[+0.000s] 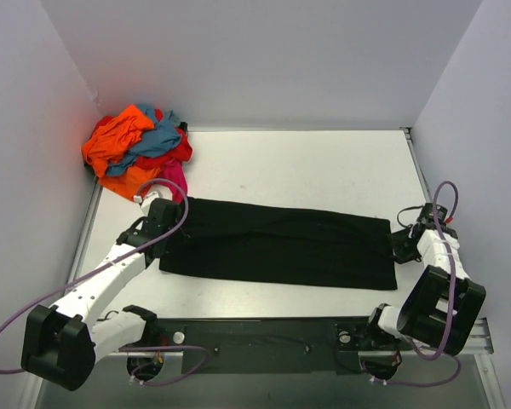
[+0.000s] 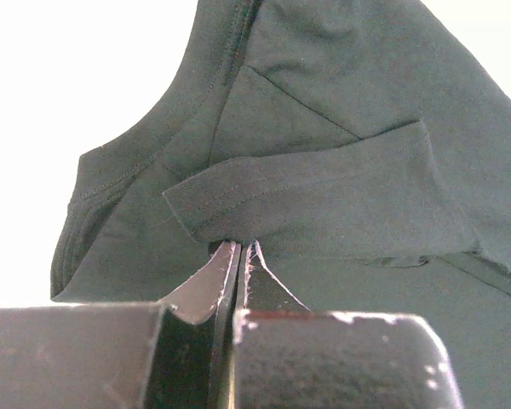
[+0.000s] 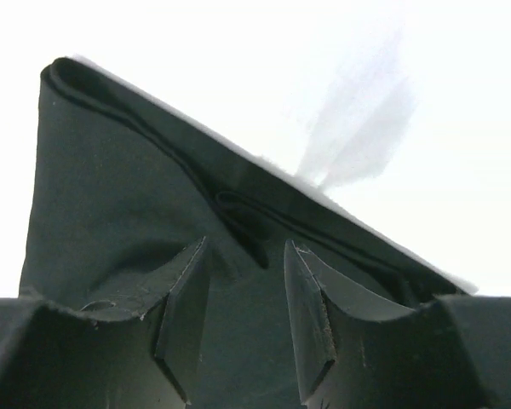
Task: Fold and stack the t-shirts
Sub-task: Fold the other side of the tshirt into a rectangle
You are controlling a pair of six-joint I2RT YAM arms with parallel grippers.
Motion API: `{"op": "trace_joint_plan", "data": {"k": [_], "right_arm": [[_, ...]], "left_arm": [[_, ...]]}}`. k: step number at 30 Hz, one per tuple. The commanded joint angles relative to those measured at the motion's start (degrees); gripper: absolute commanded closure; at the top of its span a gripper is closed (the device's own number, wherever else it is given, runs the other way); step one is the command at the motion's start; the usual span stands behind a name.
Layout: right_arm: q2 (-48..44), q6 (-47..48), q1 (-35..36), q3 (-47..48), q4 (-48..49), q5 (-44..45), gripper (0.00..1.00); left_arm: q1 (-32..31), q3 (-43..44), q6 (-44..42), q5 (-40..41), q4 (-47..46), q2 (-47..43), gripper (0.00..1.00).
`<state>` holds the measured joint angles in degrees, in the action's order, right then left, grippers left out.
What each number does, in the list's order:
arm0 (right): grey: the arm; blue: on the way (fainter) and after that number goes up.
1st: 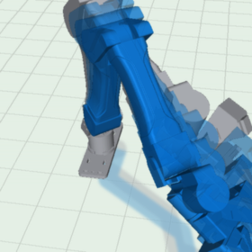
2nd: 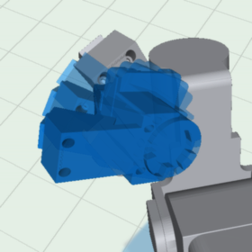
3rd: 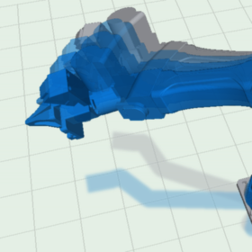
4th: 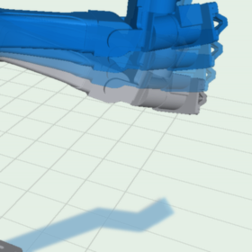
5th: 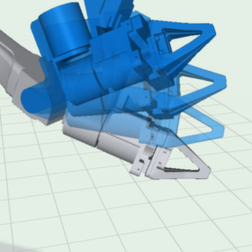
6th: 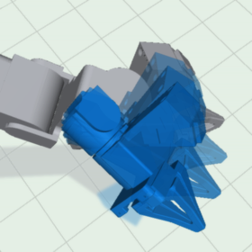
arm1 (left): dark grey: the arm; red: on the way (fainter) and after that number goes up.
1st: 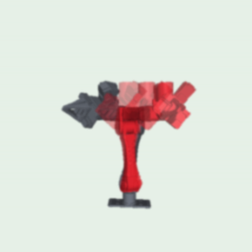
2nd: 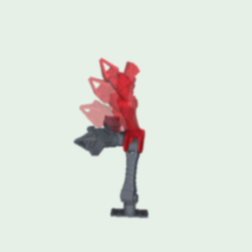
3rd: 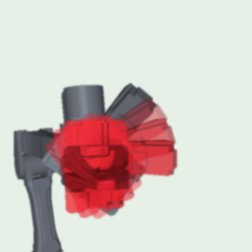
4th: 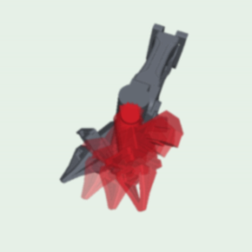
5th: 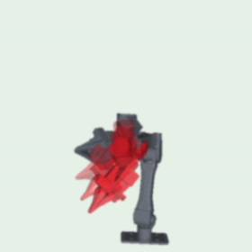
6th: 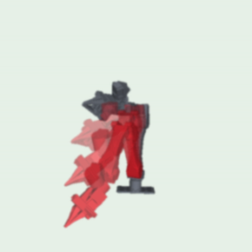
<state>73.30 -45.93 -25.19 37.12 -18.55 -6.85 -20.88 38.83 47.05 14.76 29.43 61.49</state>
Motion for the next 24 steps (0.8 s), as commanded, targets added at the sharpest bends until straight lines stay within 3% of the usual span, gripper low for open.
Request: {"op": "trace_joint_plan", "data": {"k": [1, 17, 19, 22, 24], "right_arm": [[-3.51, 1.90, -1.09, 0.05, -3.86, 2.64, 0.64], [-0.17, -0.82, 0.32, -3.55, 1.67, -4.31, 0.68], [0.09, -1.09, 0.32, -3.46, 2.20, -4.92, 0.73], [0.35, -1.35, 0.40, -2.67, 2.46, -5.54, 0.95], [0.70, -1.44, 0.32, -1.53, 2.72, -5.37, 1.00]], "left_arm": [[0.49, 2.74, -1.43, 0.62, 0.28, -1.29, 1.00], [0.58, 2.92, -1.70, 0.62, -0.07, -1.38, 1.00], [0.67, 3.01, -1.70, 0.62, -0.25, -1.29, 1.00], [0.93, 3.36, -1.87, 0.97, -0.43, -0.94, 1.00], [1.89, 4.14, -2.22, 1.23, -1.04, -0.41, 1.00]]}}
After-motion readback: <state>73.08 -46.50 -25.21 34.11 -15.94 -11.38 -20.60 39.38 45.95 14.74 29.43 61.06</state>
